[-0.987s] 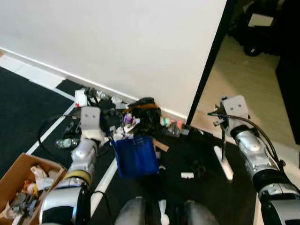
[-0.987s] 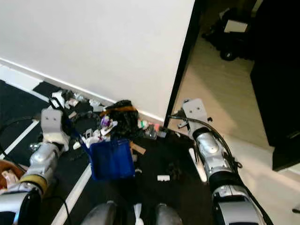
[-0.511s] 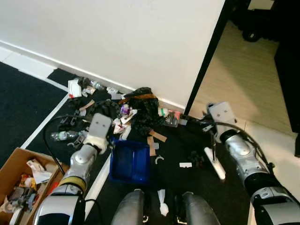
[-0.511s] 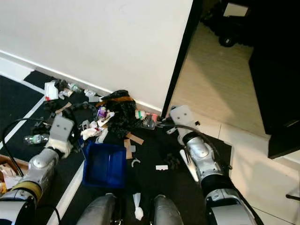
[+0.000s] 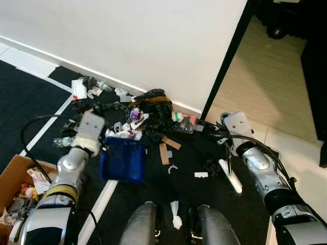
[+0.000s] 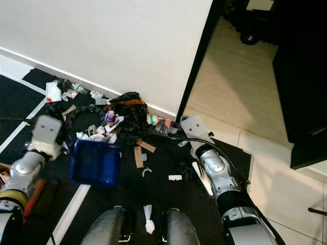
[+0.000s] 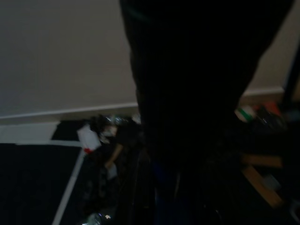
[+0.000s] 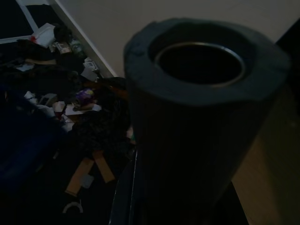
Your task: Sweep floor
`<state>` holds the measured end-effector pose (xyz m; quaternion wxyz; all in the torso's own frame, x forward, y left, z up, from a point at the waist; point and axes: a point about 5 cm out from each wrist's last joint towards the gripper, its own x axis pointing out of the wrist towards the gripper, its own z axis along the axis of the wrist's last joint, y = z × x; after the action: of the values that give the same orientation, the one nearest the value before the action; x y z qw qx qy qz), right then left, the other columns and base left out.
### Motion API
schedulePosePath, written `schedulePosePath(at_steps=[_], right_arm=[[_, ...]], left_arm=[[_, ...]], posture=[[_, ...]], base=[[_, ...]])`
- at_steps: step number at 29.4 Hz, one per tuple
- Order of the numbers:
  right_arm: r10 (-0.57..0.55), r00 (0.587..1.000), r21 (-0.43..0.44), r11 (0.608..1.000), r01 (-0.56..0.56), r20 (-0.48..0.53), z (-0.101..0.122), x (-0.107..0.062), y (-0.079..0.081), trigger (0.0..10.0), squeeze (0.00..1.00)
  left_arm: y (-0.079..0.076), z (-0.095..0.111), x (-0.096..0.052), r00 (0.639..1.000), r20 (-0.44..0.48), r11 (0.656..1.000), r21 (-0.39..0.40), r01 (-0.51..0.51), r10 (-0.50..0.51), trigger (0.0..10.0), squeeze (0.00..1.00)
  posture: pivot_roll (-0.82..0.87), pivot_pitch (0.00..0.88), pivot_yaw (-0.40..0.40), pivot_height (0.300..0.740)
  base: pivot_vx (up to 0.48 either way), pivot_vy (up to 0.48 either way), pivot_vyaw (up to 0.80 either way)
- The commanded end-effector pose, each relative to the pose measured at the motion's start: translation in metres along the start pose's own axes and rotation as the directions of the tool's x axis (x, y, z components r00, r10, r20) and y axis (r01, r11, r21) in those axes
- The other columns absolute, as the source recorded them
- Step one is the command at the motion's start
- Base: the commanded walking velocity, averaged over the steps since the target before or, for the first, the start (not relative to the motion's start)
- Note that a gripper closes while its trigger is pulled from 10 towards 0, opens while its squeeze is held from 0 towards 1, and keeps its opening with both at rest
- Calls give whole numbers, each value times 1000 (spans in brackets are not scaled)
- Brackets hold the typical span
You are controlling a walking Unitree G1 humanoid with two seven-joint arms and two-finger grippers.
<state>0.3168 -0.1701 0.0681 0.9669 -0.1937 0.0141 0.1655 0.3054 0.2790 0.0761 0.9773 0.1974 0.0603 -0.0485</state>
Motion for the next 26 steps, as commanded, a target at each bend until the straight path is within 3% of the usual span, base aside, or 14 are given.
schedulePosePath(at_steps=[1,10,14,20,22,24,25,26], right_arm=[[1,1000,-21,1000,-1,11,2,0,-2,10000,0],[-3,1000,-20,1000,3,5,1,-2,-1,10000,0],[-7,1000,-19,1000,7,-2,-1,-4,-1,10000,0],[-11,1000,-20,1000,11,-4,-1,-3,-2,10000,0],[-10,1000,-17,1000,10,-4,-1,-2,-1,10000,0],[-12,1000,-3,1000,12,-3,1,2,1,10000,0],[-12,1000,-3,1000,12,-3,1,2,1,10000,0],[-12,1000,5,1000,12,-2,3,6,2,10000,0]], left_arm=[[10,9,1,999,37,999,36,5,-6,10000,0],[0,-6,-6,994,-43,992,73,106,-103,10000,0],[6,-4,-6,992,-50,985,123,118,-113,10000,0],[12,0,-5,992,-51,984,128,121,-115,10000,0],[7,-2,-4,991,-55,985,112,130,-125,10000,0],[-17,-6,-2,986,-39,986,35,162,-161,10000,0],[-17,-6,-2,986,-39,986,35,162,-161,10000,0],[-34,-9,-1,983,-34,983,-9,181,-181,10000,0]], posture=[[106,182,-15,740],[99,189,-10,740],[98,188,-11,740],[102,188,-12,740],[102,188,-12,740],[105,190,-10,740],[105,190,-10,740],[104,190,-8,740]], base=[[0,0,0],[0,0,0],[0,0,0],[0,0,0],[0,0,0],[0,0,0],[0,0,0],[0,0,0]])
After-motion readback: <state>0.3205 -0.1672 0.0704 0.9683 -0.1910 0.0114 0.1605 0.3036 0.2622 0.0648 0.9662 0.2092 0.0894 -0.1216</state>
